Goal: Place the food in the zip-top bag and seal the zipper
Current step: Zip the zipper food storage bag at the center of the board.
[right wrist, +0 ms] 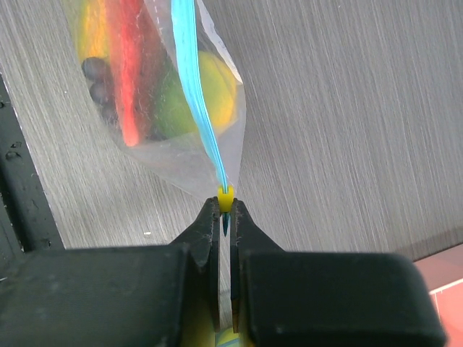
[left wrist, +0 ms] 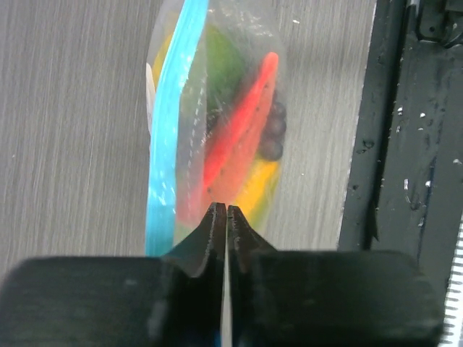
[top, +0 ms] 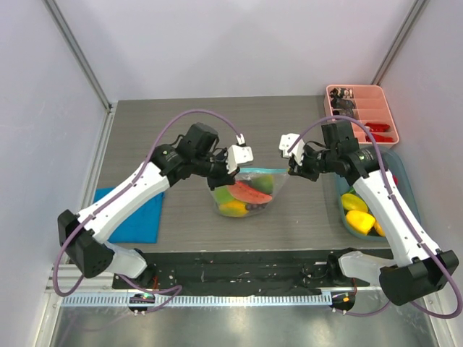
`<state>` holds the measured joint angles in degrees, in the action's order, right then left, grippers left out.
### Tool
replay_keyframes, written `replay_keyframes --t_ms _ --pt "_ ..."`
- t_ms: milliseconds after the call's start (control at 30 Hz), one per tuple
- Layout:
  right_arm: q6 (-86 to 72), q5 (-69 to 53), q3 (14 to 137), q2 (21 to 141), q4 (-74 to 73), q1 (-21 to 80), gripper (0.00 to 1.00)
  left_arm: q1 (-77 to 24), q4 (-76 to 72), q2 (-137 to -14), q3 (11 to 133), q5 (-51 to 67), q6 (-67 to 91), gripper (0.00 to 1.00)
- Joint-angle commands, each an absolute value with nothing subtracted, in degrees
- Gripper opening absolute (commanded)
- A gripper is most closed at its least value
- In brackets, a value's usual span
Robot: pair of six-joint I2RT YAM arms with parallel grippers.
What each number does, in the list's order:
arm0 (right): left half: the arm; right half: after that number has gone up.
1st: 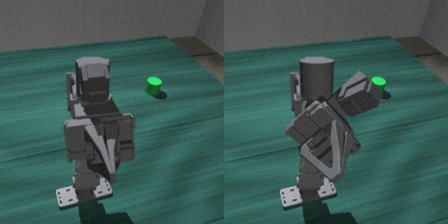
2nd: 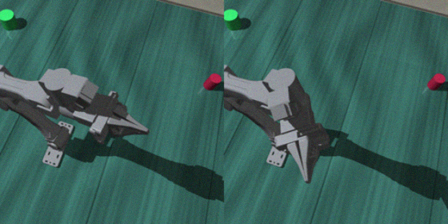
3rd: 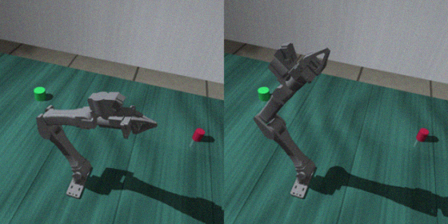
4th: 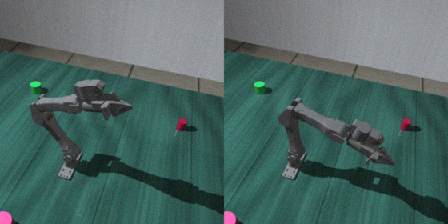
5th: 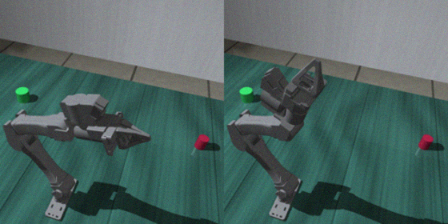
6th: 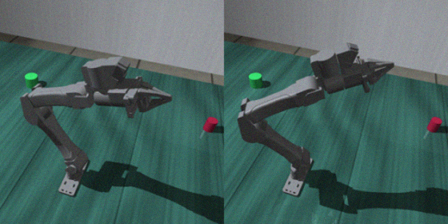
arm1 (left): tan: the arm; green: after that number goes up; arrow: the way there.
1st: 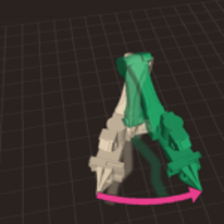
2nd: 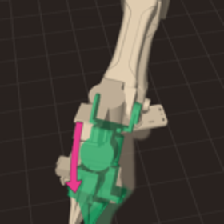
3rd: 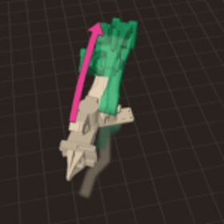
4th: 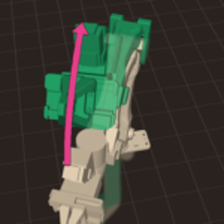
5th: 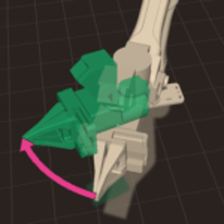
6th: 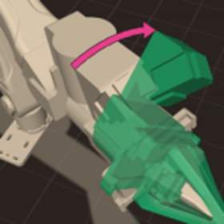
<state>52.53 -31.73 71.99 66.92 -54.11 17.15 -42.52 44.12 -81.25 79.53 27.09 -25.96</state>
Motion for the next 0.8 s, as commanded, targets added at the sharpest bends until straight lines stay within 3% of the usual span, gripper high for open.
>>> replay_keyframes --t_ms 0,67,133,400,500,600,700,733,767 --pt "53.6 -32.8 72.6 65.1 -53.3 17.2 0.01 -42.5 43.2 -77.5 81.5 28.2 -25.4 0.22" --pt "53.1 -33.7 73.3 65.7 -53.2 17.3 0.01 -42.5 43.0 -78.0 83.3 28.6 -23.7 0.52" --pt "52.7 -34.3 73.8 66.1 -53.2 17.4 0.01 -42.5 41.8 -79.4 85.9 28.3 -22.5 0.67" --pt "52.9 -35.5 73.7 65.2 -52.4 17.2 0.01 -42.7 41.3 -87.8 90.9 29.4 -23.0 0.72" --pt "52.6 -35.7 73.5 65.3 -52.2 17.4 0.01 -42.9 41.2 -90.0 91.5 31.6 -23.2 0.68" --pt "52.6 -35.8 73.7 65.3 -52.0 17.4 0.01 -42.9 42.3 -91.8 91.9 30.6 -23.3 0.56" --pt "52.6 -35.3 73.7 65.3 -52.1 17.4 0.01 -42.9 45.3 -92.7 92.9 31.0 -24.3 0.24" --pt "53.0 -35.1 73.6 65.1 -52.4 17.3 0.01 -42.8 45.8 -92.6 92.8 30.9 -24.4 0.06" --pt "53.3 -34.1 73.5 65.0 -52.6 17.3 0.01 -42.9 46.1 -91.8 92.6 30.9 -24.8 0.01"
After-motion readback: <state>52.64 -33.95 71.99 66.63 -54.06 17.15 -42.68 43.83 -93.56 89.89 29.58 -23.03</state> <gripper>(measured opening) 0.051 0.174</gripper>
